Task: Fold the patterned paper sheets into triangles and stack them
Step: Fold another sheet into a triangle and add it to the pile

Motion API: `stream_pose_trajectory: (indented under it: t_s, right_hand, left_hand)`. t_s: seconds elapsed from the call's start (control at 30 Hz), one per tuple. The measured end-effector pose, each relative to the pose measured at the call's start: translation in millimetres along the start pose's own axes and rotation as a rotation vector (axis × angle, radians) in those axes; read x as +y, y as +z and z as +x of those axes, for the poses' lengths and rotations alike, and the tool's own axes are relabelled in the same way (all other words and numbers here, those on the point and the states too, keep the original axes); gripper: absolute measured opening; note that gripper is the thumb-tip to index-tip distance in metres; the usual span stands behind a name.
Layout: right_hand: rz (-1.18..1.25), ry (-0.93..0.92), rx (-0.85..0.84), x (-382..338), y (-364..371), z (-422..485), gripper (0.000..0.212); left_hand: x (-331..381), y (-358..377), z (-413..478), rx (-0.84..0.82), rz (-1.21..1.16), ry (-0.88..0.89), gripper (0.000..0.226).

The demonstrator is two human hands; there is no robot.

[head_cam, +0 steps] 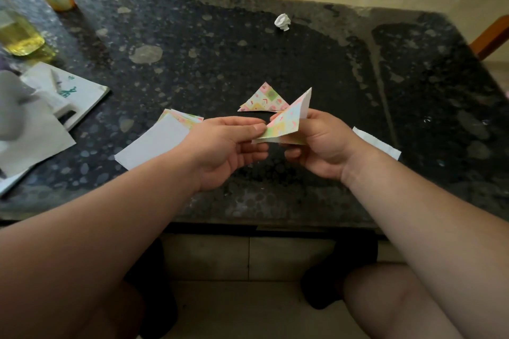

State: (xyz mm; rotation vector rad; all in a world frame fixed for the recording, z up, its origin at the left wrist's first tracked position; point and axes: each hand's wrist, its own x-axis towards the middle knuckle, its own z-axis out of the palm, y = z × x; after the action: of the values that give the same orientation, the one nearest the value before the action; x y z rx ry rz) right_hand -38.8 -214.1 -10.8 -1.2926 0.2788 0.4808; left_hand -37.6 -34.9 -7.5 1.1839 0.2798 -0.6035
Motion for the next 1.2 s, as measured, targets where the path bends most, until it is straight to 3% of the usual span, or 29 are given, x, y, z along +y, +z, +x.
stream_pose_trajectory:
  t_s: [0.07, 0.13, 0.27, 0.43, 0.67, 0.8, 0.93, 1.0, 1.1, 1.13, 1.2]
  right_hand:
    - [-0.02, -0.012, -0.048, -1.4, -3.4, -0.4, 0.017]
    - [-0.022, -0.013, -0.087, -4.1, -5.8, -1.3, 0.007]
    - [-0.025, -0.002, -0.111, -6.7, -6.3, -1.3, 0.018]
    - [-0.062, -0.001, -0.121, -8.4, -5.2, -3.2, 0.02]
    - [-0.024, 0.058, 0.195, -6.7, 3.1, -1.2, 0.01]
    - [0.018, 0.096, 0.189, 1.4, 8.8, -0.3, 0.017]
    - [-0.034, 0.128, 0.194, 7.0, 10.2, 3.2, 0.018]
    - [-0.19, 0.058, 0.251, 6.5, 2.7, 6.7, 0.027]
    - [-0.927, -0.179, 0.326, 0.8, -18.0, 8.8, 0.06]
    - [-1.103, -0.246, 0.304, -0.6, -22.1, 8.5, 0.063]
    - [-1.262, -0.334, 0.214, 3.4, -27.6, 11.0, 0.049]
  left_hand:
    - [3.2, -2.3, -2.4, -0.098, -0.001, -0.108, 0.015]
    - [5.3, -3.0, -4.8, -0.183, -0.02, -0.191, 0.018]
    - [4.3, -2.2, -5.2, -0.222, -0.088, -0.246, 0.017]
    - [2.7, -3.9, -1.0, -0.152, -0.133, -0.228, 0.021]
    - [-0.3, -6.0, 4.1, -0.065, -0.15, -0.059, 0.026]
    - [-4.2, -5.4, 8.6, 0.041, -0.026, -0.062, 0.011]
    - [-4.6, -6.5, 13.2, 0.135, 0.011, -0.125, 0.01]
    - [-4.0, -10.0, 15.1, 0.193, 0.184, -0.086, 0.008]
    - [-4.1, -15.9, 16.9, 0.273, 0.861, 0.077, 0.011]
    - [-4.3, -16.9, 16.9, 0.254, 1.007, 0.125, 0.013]
    - [-6.8, -18.0, 19.7, 0.195, 1.199, 0.191, 0.011]
